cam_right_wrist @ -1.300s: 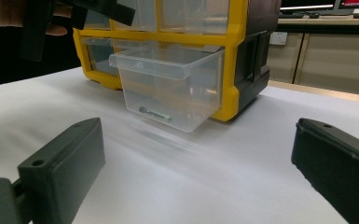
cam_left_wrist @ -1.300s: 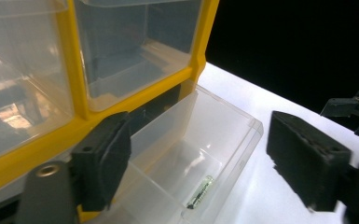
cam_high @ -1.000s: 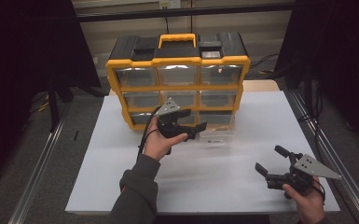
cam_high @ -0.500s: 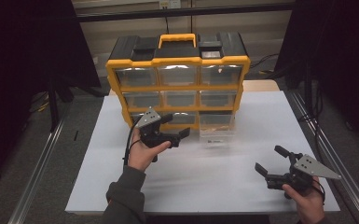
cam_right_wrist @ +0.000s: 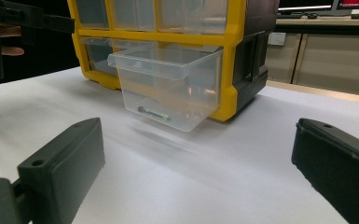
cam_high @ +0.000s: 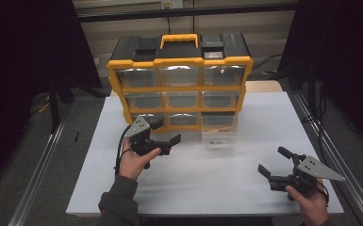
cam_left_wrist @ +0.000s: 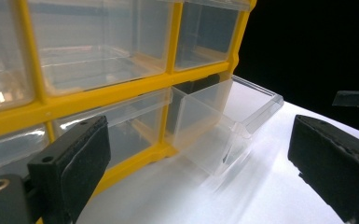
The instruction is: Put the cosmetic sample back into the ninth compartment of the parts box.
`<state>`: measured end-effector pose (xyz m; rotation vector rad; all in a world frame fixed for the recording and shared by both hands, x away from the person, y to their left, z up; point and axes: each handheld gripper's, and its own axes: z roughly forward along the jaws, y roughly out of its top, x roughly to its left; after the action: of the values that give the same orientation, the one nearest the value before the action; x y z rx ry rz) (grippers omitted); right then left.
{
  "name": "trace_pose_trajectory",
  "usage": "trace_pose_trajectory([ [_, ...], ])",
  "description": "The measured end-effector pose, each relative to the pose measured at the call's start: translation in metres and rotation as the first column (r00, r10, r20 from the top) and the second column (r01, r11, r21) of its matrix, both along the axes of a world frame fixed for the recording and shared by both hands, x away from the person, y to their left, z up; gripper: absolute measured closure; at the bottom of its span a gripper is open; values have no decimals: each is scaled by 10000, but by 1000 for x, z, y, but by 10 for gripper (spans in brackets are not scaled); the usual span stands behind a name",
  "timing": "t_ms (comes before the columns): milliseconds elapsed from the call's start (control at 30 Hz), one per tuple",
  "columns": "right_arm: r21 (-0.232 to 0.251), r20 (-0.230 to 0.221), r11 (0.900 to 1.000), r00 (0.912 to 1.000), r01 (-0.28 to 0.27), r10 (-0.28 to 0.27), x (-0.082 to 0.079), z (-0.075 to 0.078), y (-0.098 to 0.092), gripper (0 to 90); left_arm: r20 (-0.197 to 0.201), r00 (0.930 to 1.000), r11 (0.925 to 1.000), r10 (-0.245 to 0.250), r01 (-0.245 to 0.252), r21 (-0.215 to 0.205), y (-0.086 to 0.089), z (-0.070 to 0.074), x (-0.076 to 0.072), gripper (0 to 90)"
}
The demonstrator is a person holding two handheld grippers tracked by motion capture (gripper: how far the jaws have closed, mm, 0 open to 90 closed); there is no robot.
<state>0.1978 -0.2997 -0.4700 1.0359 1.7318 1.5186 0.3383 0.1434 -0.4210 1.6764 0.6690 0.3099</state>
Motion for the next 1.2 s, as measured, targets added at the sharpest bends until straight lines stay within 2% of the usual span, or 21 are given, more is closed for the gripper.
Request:
trace_pose_trajectory([
  [33, 3, -13, 10000, 10000, -14, 14, 0, 0, 0, 17, -59, 9995, 9995, -311, 311, 20, 4, 0, 0, 58],
  [67, -1, -6, 10000, 10000, -22, 22, 0, 0, 0, 17, -52, 9994, 9994, -332, 332, -24, 5, -1, 0, 58],
  [100, -22, 37, 10000, 10000, -20, 20, 0, 0, 0, 17, -36, 9996, 9995, -291, 291, 75, 8, -1, -1, 58],
  [200, -8, 4, 10000, 10000, -10, 10, 0, 0, 0, 17, -61, 9999, 9999, -98, 98, -73, 12, -2, -2, 58],
  [233, -6, 12, 10000, 10000, -7, 7, 0, 0, 0, 17, -10, 9997, 9994, -251, 251, 224, 16, -3, -2, 58],
  [267, -5, 9, 10000, 10000, 0, 0, 0, 0, 0, 17, -64, 9999, 10000, -78, 78, 59, 17, -4, -3, 58],
  [333, -26, 47, 10000, 10000, -17, 17, 0, 0, 0, 17, -30, 10000, 10000, -3, 3, 9, 21, -6, -4, 58],
  [500, -23, 29, 10000, 10000, -5, 5, 0, 0, 0, 17, -78, 9998, 9998, 162, -162, 101, 32, -12, -8, 55],
  [533, -31, 33, 10000, 10000, -16, 16, 0, 0, 0, 17, -38, 9999, 9995, 144, -143, 265, 36, -13, -9, 55],
  [633, -35, 56, 10000, 10000, 5, -5, 0, 0, 0, 17, -89, 9996, 9997, 252, -251, 37, 41, -15, -13, 52],
  [667, -21, 19, 10000, 10000, 6, -6, 0, 0, 0, 17, 2, 9997, 9993, 253, -253, 277, 44, -16, -13, 52],
  [800, -29, 28, 10000, 10000, -7, 8, 0, 0, 0, 16, -6, 9988, 9988, 492, -491, 83, 51, -18, -16, 52],
  [833, -22, 15, 10000, 10000, 8, -8, 0, 0, 0, 17, 48, 9992, 9988, 402, -403, 267, 54, -18, -16, 52],
  [867, -18, 26, 10000, 10000, 17, -17, 0, 0, 0, 16, 4, 9984, 9984, 569, -569, -12, 54, -19, -18, 51],
  [900, -19, 28, 10000, 10000, 17, -17, 0, 0, 0, 16, 50, 9991, 9991, 416, -417, 119, 56, -19, -18, 51],
  [967, -15, 19, 10000, 10000, 4, -4, 0, 0, 0, 16, 114, 9987, 9984, 494, -497, 276, 60, -20, -20, 43],
  [1000, -23, 41, 10000, 10000, 9, -9, 0, 0, 0, 16, 86, 9988, 9986, 486, -487, 195, 60, -21, -21, 44],
  [1067, -23, 44, 10000, 10000, -4, 4, 0, 0, 0, 16, 88, 9981, 9980, 615, -616, 111, 63, -22, -23, 43],
  [1133, -26, 41, 10000, 10000, 10, -10, 0, 0, 0, 16, 294, 9931, 9936, 1132, -1134, 21, 65, -24, -26, 44],
  [1200, -34, 51, 10000, 10000, 9, -9, 0, 0, 0, 16, 308, 9927, 9932, 1168, -1168, -11, 70, -25, -28, 44],
])
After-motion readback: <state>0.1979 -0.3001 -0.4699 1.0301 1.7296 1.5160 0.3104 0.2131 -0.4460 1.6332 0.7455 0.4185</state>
